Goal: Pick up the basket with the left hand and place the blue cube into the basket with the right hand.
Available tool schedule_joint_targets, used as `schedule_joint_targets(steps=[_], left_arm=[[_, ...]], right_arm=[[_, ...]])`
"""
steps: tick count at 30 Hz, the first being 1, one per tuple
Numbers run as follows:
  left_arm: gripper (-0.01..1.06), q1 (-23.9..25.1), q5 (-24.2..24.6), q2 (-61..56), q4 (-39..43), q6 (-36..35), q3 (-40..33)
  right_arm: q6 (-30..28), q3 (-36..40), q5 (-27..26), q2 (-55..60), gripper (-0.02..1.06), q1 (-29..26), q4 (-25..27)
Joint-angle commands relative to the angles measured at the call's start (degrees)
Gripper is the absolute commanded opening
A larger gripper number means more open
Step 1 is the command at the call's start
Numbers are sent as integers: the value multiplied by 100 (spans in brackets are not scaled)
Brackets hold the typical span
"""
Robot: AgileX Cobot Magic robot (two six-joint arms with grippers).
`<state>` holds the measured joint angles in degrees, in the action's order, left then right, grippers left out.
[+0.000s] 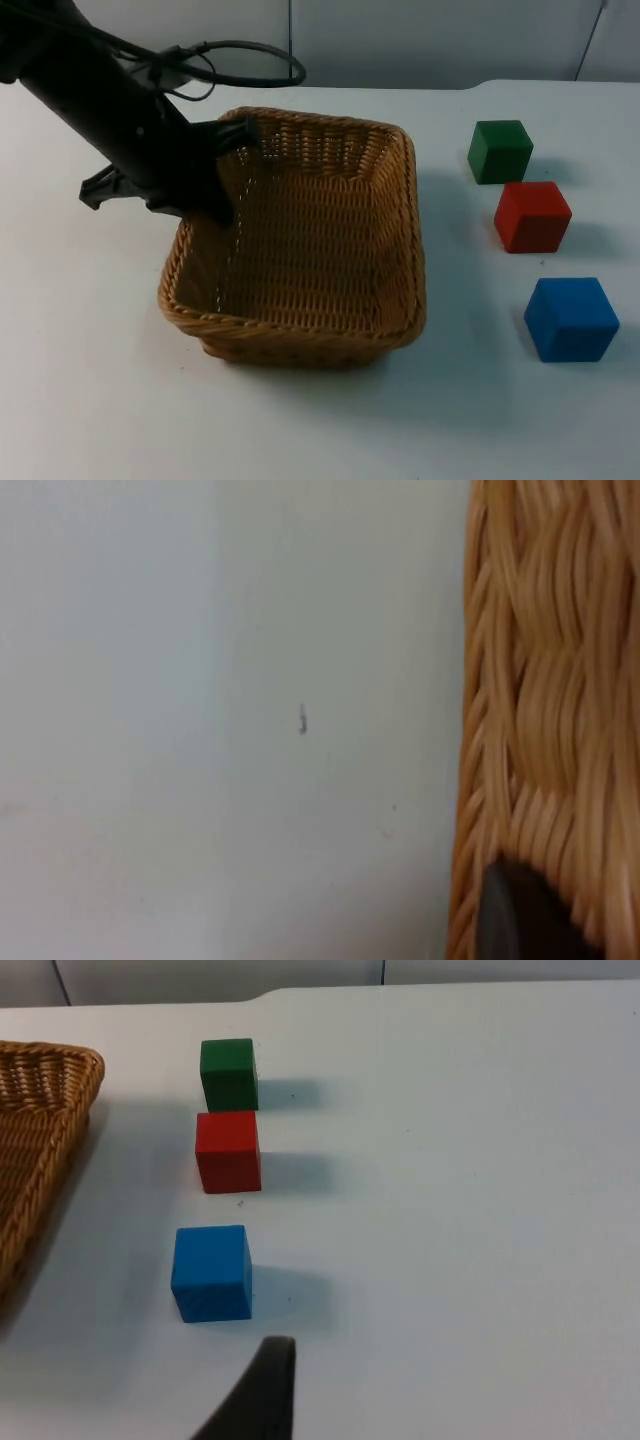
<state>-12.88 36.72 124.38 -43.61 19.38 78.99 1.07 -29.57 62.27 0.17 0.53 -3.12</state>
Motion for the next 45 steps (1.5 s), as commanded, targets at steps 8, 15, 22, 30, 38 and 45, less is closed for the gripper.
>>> schedule_joint_targets(steps=[8,15,22,30,38,45], left_arm=[[0,573,-103,-1607,-75,164,-1189],[0,1115,215,-2646,-682,1052,-2273],[0,1328,342,-2993,-685,1075,-2919],[0,1350,345,-3002,-752,1169,-3103],[0,1350,334,-3002,-1068,1305,-3103],[0,1350,334,-3002,-1211,1410,-3103]], right_arm=[[9,47,-50,-17,104,-53,-20],[-107,47,-50,-17,104,-53,88],[-141,35,-23,-17,103,-53,393],[-600,-541,-109,1109,100,-53,1078],[-736,-1293,-721,2622,100,-53,1392],[-592,-1523,-1196,4232,100,-45,1636]])
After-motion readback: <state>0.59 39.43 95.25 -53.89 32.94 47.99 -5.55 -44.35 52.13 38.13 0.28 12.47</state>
